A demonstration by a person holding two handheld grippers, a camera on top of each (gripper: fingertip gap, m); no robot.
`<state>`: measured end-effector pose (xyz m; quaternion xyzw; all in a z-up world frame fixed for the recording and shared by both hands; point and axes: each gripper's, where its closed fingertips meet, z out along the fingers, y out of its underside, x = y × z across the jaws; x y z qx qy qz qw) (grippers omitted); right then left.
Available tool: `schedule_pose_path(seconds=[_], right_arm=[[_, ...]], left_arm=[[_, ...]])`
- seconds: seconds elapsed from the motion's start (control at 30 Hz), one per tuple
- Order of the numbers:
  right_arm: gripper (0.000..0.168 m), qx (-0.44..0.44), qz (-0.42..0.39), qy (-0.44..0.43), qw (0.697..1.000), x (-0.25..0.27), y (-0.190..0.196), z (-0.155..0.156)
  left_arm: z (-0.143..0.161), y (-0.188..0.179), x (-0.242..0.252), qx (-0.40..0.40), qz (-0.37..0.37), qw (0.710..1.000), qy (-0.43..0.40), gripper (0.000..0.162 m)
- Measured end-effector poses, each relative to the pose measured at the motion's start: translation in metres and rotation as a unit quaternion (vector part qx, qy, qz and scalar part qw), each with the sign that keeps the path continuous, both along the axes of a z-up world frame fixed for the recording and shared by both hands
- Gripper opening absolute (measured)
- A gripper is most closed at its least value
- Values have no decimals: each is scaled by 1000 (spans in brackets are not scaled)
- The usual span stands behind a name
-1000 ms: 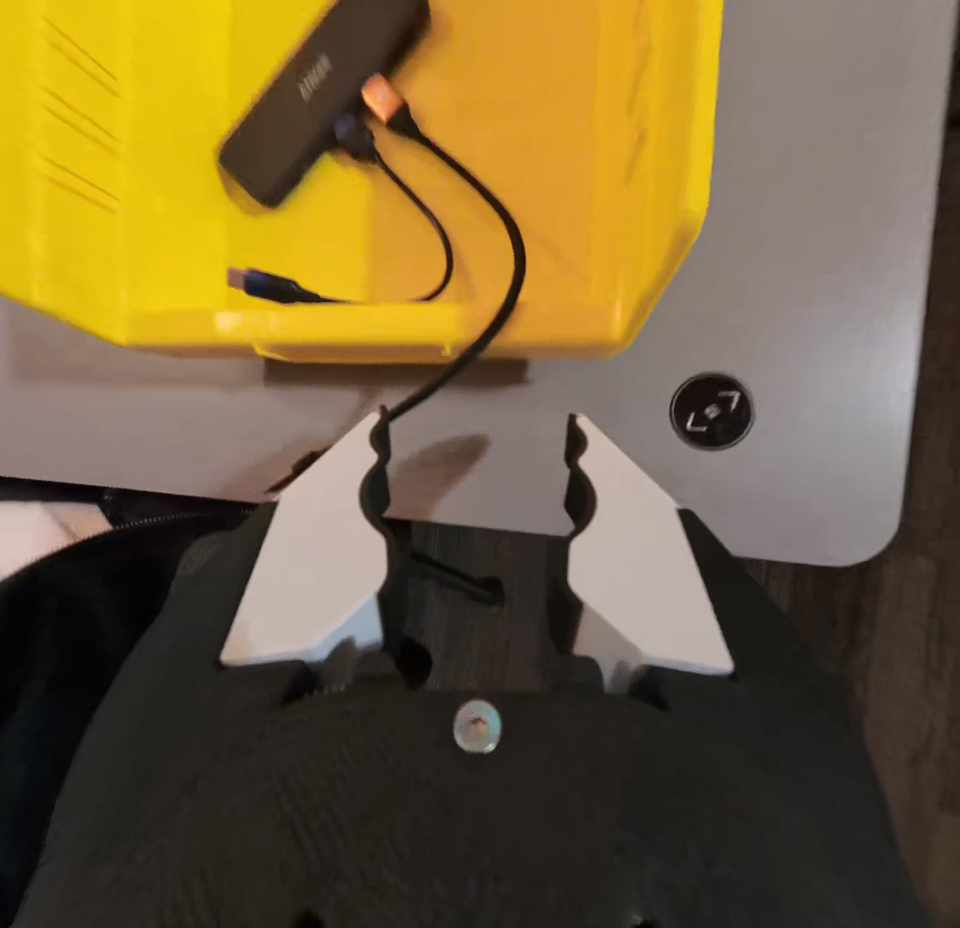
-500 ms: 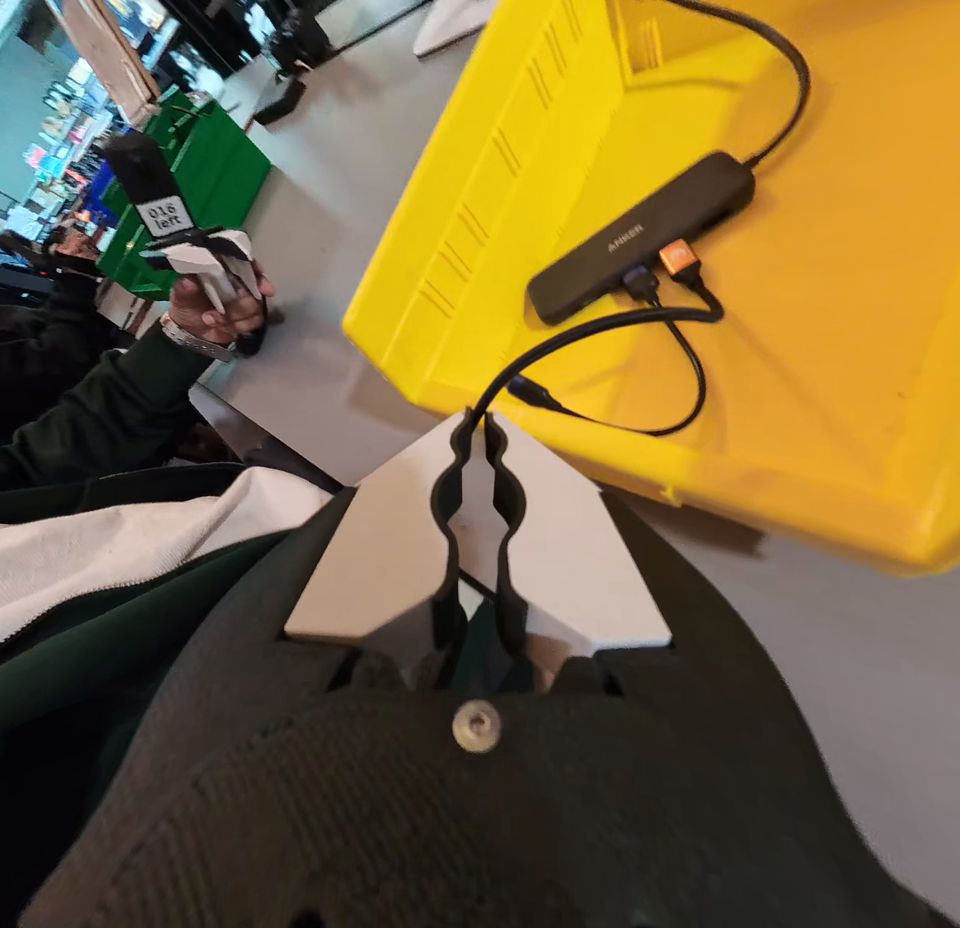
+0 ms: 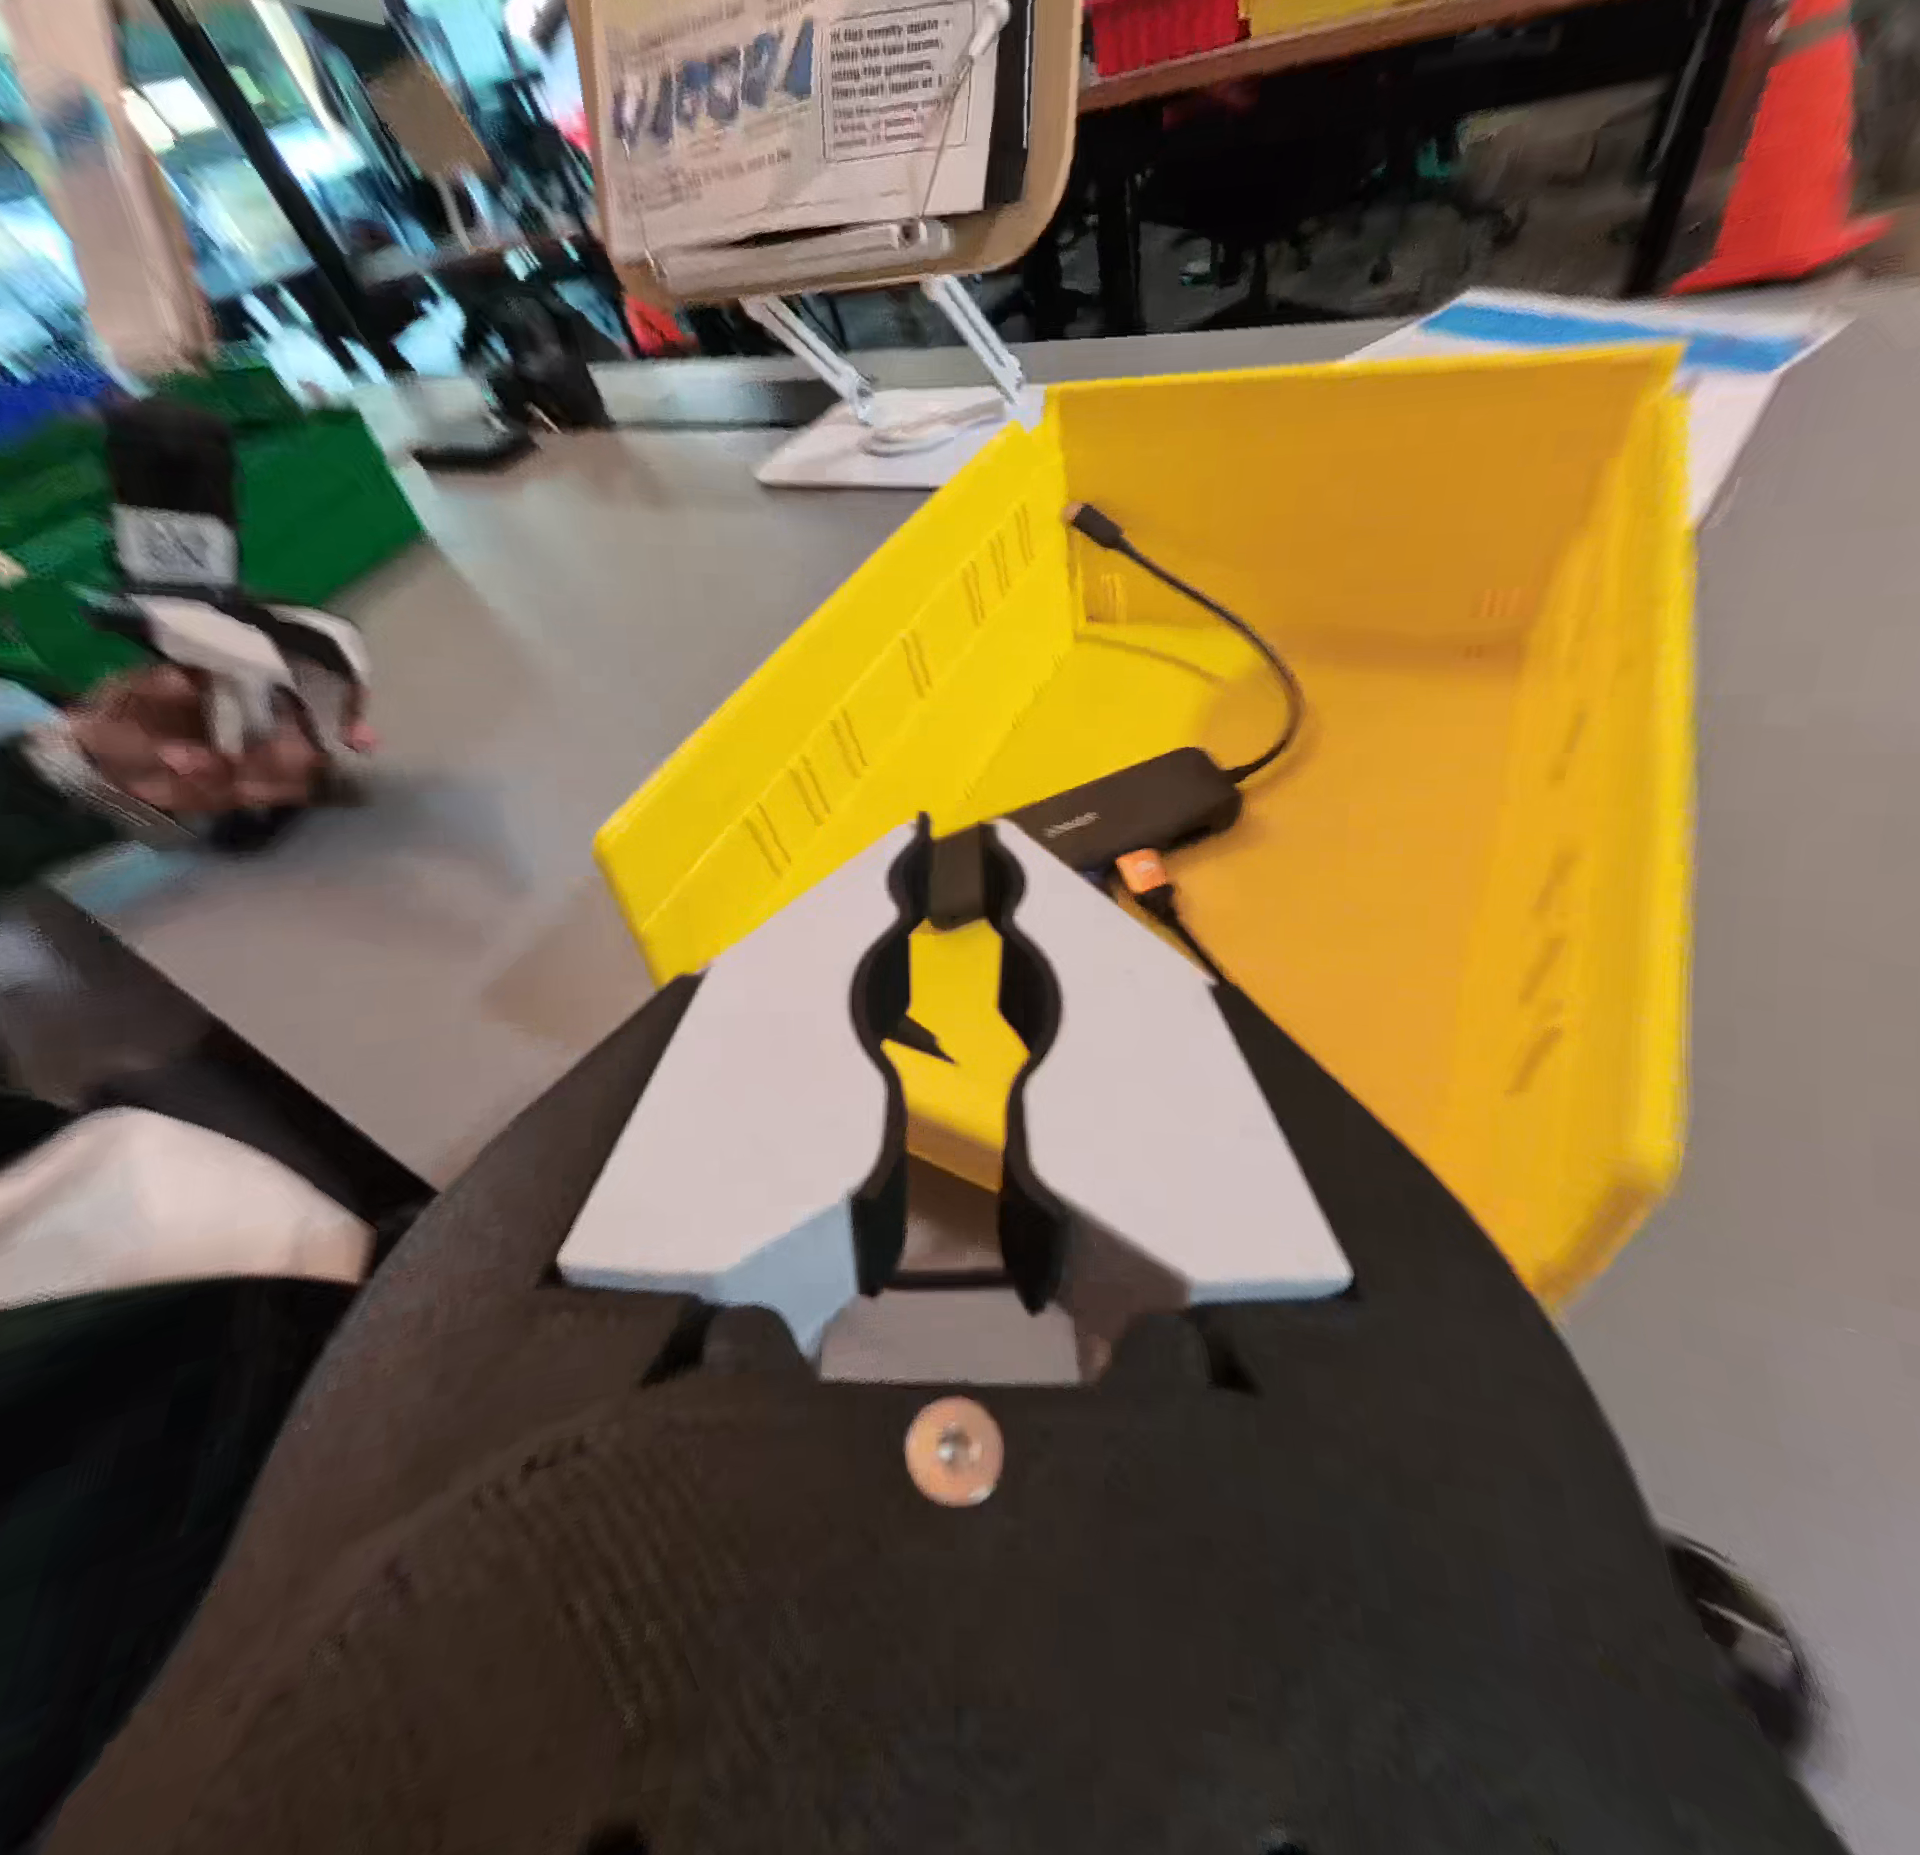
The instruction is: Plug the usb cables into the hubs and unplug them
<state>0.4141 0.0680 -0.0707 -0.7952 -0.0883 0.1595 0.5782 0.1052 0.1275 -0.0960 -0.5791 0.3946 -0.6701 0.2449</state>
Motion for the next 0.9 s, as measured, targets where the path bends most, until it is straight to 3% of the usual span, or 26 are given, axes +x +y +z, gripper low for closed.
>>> schedule_pose_path(seconds=[0.07,0.17,0.27,0.33,0.47,0.6,0.7,0.8,0.9], right_arm=[[15,-9,-61,-84,995,26,-8,5],[17,-13,-103,-132,986,47,-19,13],[23,-64,-50,-186,979,39,-28,-7],[29,-97,12,-262,960,26,-36,-30],[27,-135,70,-371,916,8,-41,-58],[58,-244,51,-418,873,21,-52,-82],[81,-271,29,-470,840,33,-54,-88],[75,-255,25,-529,809,39,-47,-91],[37,-210,15,-572,793,44,-42,-79]], left_arm=[[0,0,0,-2,0,1000,0,18],[0,1,0,-8,0,1000,0,18],[-1,2,1,-12,-1,1000,2,18],[-2,1,1,-12,-3,1000,5,19],[-2,-1,2,-9,-6,1000,6,19],[-2,-1,2,-11,-5,1000,5,19],[-2,0,2,-19,-6,1000,4,20],[-2,0,2,-24,-8,1000,4,21],[-3,0,2,-26,-10,1000,6,21]])
